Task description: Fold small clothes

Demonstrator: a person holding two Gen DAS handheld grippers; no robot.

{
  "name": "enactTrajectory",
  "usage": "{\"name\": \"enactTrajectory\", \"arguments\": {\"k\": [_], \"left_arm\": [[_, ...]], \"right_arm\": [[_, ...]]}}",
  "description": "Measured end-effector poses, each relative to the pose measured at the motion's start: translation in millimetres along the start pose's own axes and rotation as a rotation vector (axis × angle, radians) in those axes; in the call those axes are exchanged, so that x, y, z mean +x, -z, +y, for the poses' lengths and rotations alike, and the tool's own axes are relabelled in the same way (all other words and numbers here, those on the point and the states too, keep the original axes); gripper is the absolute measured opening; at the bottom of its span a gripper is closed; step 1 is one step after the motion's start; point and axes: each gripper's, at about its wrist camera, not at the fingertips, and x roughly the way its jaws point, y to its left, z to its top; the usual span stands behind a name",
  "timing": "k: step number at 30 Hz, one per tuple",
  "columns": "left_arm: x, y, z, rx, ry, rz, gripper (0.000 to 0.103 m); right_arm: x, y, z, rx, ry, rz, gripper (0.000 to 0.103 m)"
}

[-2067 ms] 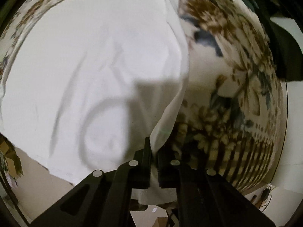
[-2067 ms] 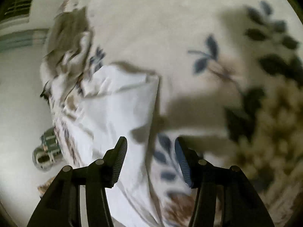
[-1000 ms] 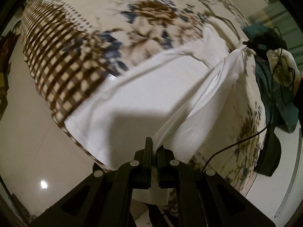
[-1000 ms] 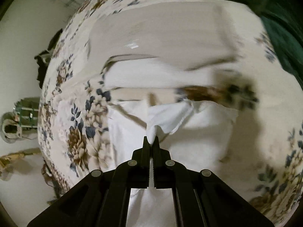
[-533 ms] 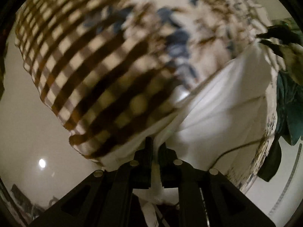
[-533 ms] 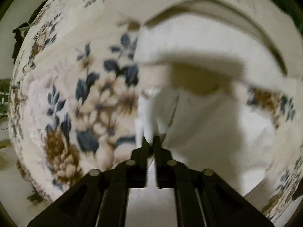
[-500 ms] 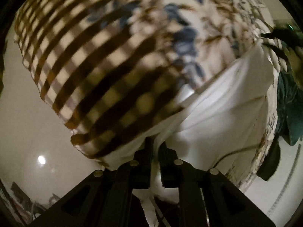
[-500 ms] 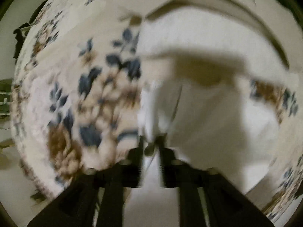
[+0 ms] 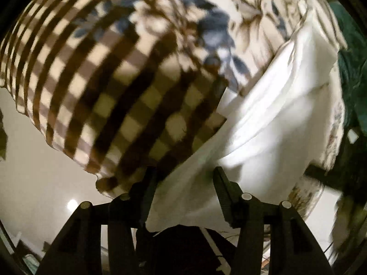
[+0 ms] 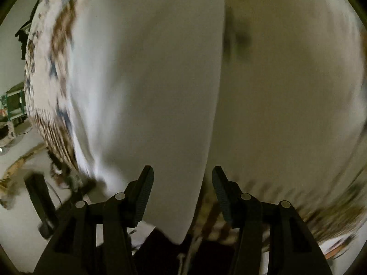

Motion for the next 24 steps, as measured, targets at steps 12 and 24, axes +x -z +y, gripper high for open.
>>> {"name": "enactTrajectory", "arguments": {"k": [12,24], "left_arm": [[-73.1,-24.1,-77.7,0.196,-0.055,-0.070,0.048],[-45.3,-274.0,-277.5,0.437,0.114,-0.248,0.047]], "right_arm": [[26.4,85.1,-53.5,0.124,-0.095,-0.063,0.053],[-155.3,-94.5,-117.8,0.286,-0.201,-0.538,0.053]]}}
